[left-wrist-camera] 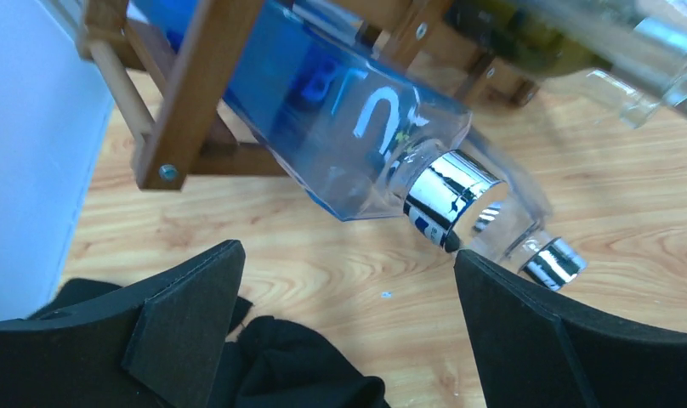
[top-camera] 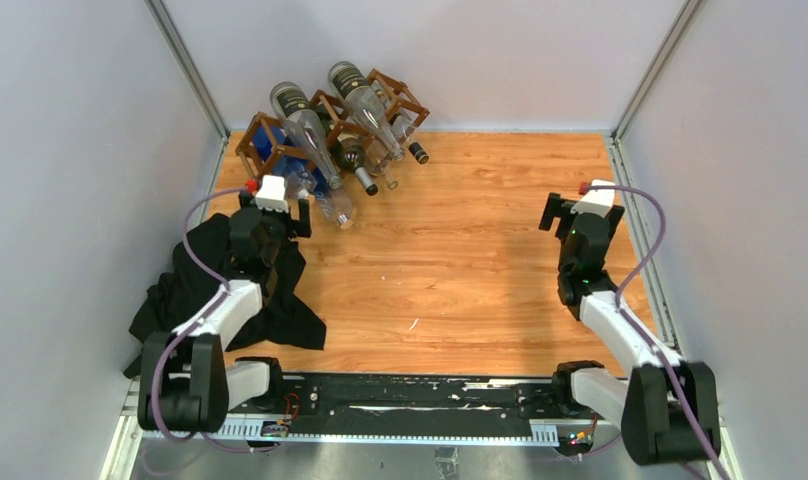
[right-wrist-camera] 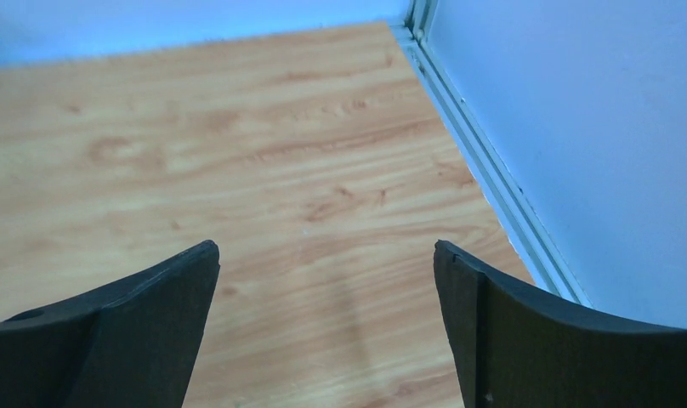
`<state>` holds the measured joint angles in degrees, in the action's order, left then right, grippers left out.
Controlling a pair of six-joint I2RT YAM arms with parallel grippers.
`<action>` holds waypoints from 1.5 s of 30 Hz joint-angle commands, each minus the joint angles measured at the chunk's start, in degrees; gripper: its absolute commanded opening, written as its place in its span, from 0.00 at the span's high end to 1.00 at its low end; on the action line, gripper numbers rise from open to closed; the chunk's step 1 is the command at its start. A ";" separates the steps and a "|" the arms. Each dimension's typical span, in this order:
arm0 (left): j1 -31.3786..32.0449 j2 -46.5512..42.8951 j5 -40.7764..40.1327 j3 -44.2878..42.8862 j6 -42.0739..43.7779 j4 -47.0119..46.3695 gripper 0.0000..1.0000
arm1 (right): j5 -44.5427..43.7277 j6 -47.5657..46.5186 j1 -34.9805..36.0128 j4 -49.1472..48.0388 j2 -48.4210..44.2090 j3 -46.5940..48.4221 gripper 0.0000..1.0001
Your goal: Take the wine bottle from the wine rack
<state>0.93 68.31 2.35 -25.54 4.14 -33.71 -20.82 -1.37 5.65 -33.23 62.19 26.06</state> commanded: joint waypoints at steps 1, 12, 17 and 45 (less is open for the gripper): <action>-3.77 -5.64 7.70 -4.38 2.71 20.75 0.00 | -0.31 12.43 0.31 17.79 -7.15 4.17 0.00; -16.80 -7.85 28.66 -21.75 7.43 53.28 0.00 | 13.44 28.12 0.30 40.32 -2.61 20.50 0.00; -19.19 -4.51 33.31 -31.62 9.81 63.91 0.00 | 4.95 22.41 15.26 49.49 4.91 35.19 0.00; -20.91 -0.95 37.96 -42.44 13.06 76.08 0.00 | 22.59 17.73 44.14 68.78 64.07 110.19 0.06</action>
<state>-19.55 69.08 36.80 -69.19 15.35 40.97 -0.84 16.08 49.63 39.00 125.29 134.32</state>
